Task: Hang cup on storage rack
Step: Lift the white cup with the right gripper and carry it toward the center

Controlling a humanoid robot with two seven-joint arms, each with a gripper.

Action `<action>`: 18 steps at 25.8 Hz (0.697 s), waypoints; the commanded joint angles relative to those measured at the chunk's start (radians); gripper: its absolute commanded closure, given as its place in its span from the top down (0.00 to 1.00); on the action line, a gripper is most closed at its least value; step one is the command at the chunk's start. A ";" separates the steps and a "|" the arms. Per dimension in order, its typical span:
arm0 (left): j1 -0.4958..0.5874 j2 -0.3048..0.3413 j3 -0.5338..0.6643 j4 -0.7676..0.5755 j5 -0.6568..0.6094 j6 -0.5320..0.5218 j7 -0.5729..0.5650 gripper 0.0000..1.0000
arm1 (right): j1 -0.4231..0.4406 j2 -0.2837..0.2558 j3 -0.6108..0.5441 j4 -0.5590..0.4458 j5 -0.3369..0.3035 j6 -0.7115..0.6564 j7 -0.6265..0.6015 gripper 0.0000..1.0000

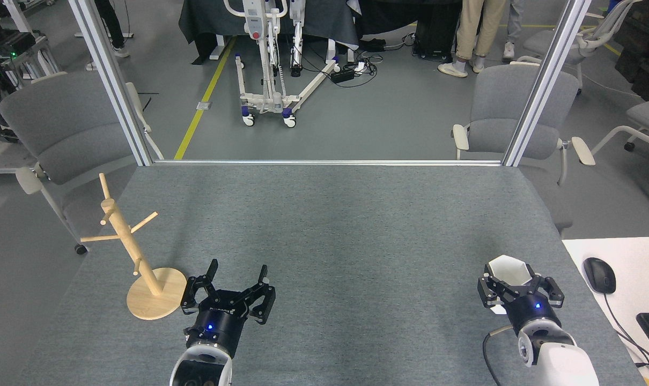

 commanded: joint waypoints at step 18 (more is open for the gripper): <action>0.000 0.001 0.000 0.000 0.000 0.000 0.000 0.99 | -0.038 -0.006 -0.012 -0.178 -0.013 -0.001 0.265 0.38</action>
